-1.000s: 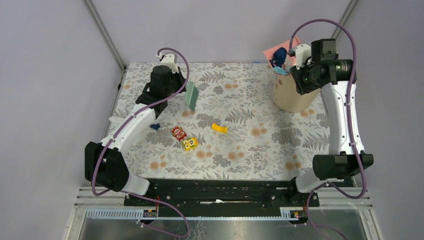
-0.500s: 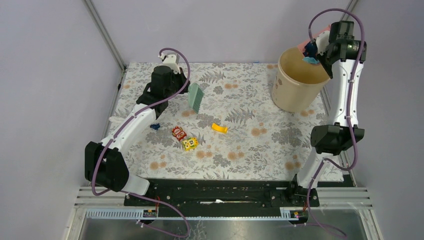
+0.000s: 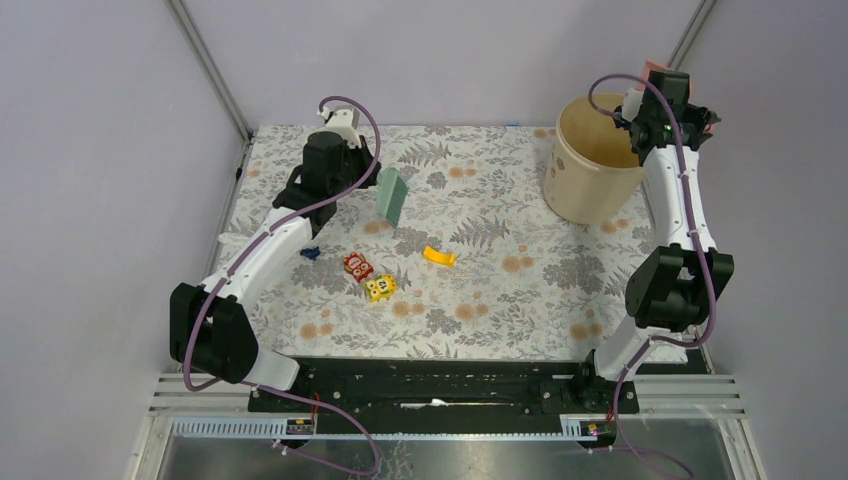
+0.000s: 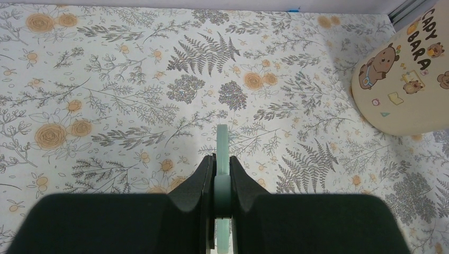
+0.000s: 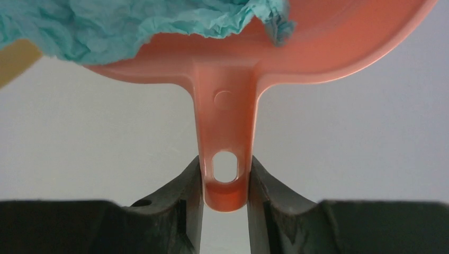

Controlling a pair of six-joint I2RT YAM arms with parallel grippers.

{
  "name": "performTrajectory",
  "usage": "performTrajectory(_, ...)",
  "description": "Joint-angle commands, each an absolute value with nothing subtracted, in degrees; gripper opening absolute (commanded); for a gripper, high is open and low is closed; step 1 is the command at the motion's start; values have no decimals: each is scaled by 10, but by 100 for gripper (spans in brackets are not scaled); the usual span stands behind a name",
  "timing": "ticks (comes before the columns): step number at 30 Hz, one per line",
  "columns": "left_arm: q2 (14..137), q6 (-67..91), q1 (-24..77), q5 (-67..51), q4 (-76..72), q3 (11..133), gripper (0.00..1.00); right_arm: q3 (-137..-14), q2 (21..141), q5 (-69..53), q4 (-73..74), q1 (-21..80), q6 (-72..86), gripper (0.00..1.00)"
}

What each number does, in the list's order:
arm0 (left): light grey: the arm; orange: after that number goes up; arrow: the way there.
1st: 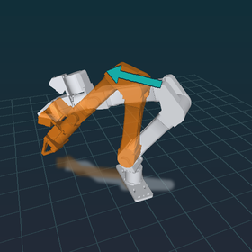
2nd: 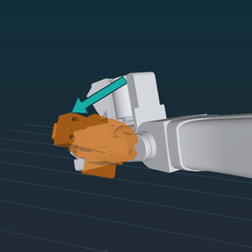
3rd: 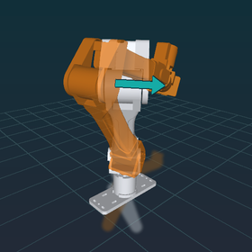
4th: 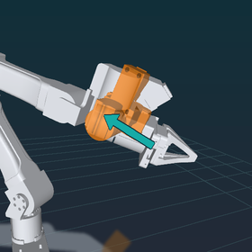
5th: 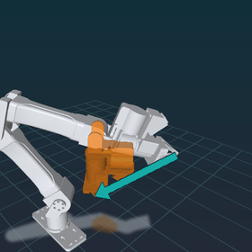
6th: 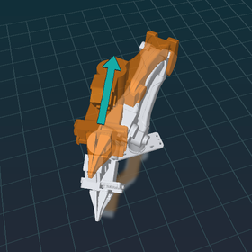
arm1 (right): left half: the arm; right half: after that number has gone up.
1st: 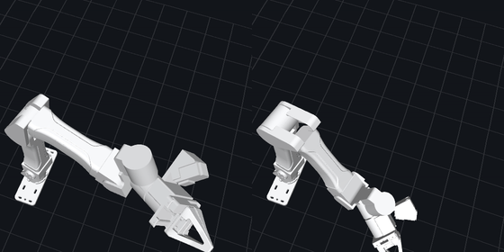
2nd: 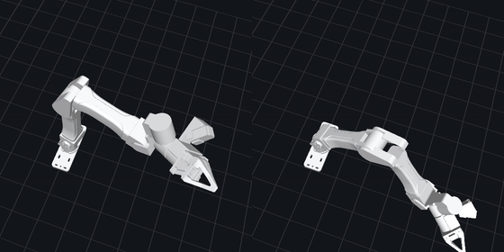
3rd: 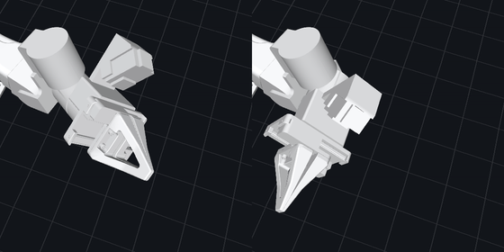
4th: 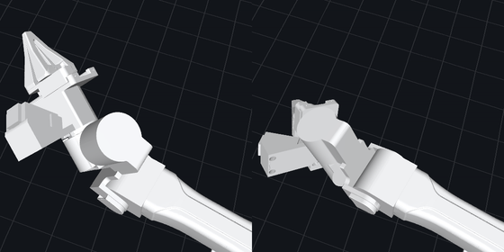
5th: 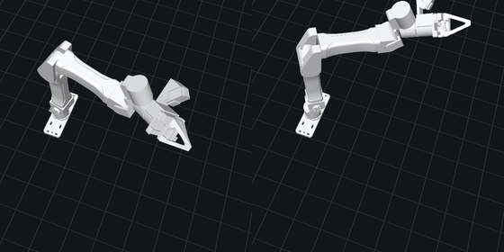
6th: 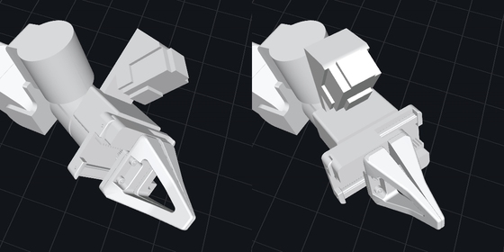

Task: Sweep away the paper scraps from the table

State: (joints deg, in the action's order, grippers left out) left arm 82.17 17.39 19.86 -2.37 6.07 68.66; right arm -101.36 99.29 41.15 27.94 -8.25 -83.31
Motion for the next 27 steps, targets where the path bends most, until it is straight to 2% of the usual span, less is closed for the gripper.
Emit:
performTrajectory(1, 817, 176, 199, -25, 42, 718, 0, -1030, 957, 452, 157, -80, -925, 0)
performTrajectory(19, 812, 176, 199, -25, 41, 716, 0, -995, 937, 444, 194, -80, -883, 0)
performTrajectory(22, 810, 176, 200, -24, 43, 717, 0, -1013, 925, 403, 253, -81, -809, 0)
performTrajectory(27, 816, 167, 198, -15, 50, 721, 0, -1100, 921, 310, 433, -80, -638, 0)
